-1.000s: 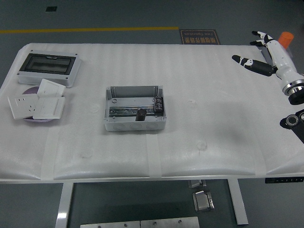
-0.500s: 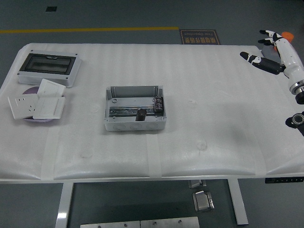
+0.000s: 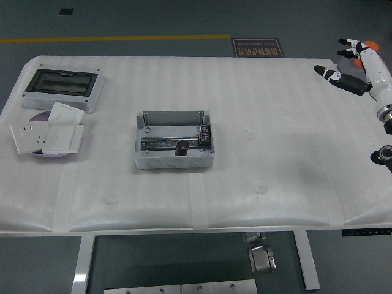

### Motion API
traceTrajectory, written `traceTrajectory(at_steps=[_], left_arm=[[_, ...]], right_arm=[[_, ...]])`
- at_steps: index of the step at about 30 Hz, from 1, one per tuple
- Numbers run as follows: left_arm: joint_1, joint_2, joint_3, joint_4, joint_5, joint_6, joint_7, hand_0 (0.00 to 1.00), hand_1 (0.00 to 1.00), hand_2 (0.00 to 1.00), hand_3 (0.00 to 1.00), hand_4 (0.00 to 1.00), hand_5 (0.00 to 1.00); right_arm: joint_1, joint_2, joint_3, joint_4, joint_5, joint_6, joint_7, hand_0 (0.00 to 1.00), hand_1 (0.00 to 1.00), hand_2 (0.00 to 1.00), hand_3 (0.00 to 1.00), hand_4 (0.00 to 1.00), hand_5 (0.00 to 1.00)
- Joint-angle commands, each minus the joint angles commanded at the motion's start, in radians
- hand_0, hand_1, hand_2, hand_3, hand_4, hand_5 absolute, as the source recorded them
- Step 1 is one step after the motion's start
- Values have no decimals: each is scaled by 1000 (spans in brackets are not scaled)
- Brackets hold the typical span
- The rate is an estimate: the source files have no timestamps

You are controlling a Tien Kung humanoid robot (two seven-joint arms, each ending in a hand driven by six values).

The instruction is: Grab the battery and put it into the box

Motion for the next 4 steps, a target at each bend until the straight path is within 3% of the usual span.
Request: traceTrajectory(at_steps=[4], left_arm=[[1,0,4,0,-5,0,0,617,617,412,507,612,47]], right_arm=[[3,-3,-3,-1,0,0,0,961,775,734,863,998,647]])
